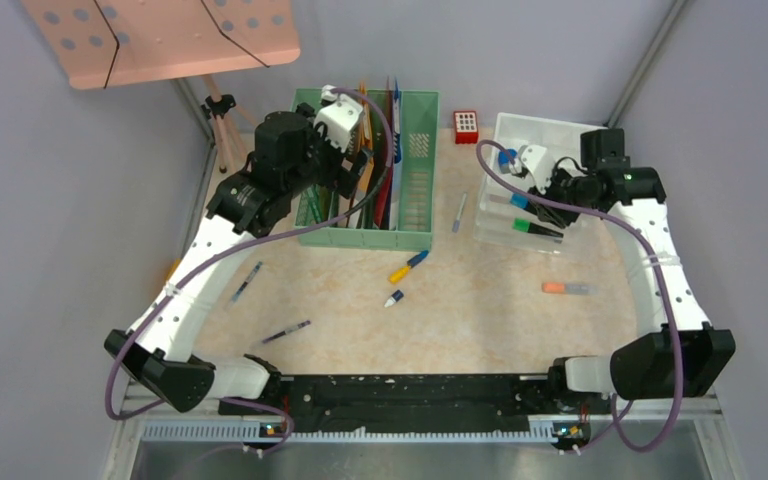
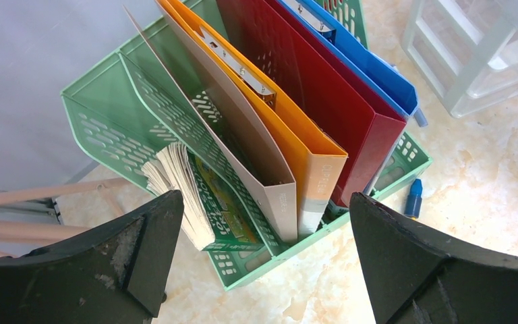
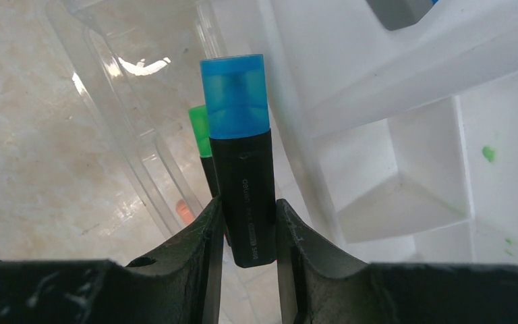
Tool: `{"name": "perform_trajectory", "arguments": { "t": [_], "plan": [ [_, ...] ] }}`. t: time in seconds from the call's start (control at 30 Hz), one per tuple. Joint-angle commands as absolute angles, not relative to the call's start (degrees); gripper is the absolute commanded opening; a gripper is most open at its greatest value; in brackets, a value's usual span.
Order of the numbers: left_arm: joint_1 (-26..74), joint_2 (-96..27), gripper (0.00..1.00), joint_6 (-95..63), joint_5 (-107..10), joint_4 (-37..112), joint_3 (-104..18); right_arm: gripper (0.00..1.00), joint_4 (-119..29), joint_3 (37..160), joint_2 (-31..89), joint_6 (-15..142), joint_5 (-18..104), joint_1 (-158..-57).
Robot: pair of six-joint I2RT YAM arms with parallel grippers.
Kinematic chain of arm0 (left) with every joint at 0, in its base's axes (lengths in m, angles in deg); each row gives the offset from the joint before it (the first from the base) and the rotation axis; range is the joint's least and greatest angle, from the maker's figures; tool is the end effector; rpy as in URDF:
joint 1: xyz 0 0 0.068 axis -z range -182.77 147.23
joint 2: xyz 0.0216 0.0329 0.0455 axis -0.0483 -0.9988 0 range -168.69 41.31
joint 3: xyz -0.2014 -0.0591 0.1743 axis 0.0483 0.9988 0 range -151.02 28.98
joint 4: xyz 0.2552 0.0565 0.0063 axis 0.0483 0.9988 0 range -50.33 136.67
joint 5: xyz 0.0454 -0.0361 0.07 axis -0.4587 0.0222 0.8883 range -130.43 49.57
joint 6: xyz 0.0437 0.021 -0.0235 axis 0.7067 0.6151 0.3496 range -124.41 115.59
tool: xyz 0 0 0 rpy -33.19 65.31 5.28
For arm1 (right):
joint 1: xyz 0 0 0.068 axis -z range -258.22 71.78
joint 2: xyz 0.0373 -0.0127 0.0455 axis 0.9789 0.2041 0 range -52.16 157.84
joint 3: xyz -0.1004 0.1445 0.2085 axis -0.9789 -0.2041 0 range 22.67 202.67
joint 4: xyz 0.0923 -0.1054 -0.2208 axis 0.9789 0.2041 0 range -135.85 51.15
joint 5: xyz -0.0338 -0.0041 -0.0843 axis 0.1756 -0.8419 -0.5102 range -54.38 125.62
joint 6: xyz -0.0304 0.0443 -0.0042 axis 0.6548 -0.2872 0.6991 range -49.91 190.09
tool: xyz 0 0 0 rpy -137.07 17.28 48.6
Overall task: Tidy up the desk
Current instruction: Place the stationery in the drawer.
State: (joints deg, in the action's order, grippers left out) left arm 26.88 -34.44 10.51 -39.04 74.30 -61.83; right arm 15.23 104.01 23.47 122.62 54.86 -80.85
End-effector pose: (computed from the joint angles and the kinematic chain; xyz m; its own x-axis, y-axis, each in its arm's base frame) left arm 0.2432 -0.1374 0.4544 -0.1591 0.3867 -0.9084 0.5336 0.8078 0.2504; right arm 0.2527 0.0234 0.3648 -0.3172 -0.7648 -0.5608 -0.7926 0.5385 -0.2861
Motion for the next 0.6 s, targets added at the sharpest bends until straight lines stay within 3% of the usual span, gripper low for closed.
{"name": "perform_trajectory", "arguments": {
  "t": [0.0,0.23,0.57],
  "plan": [
    [26.58,-33.27,0.99,10.38,-38.79,71.6,-61.53,0.07,12.26,103.01,23.38,124.4,51.8,-81.34],
    [26.56,-33.46,0.99,10.33,-39.17,71.66,-61.82,0.16,11.21,102.69,24.41,124.33,49.99,-81.34],
    [26.52,-33.09,0.99,10.54,-39.44,71.54,-61.77,0.42,11.3,103.46,24.74,123.17,48.45,-81.37]
  ]
}}
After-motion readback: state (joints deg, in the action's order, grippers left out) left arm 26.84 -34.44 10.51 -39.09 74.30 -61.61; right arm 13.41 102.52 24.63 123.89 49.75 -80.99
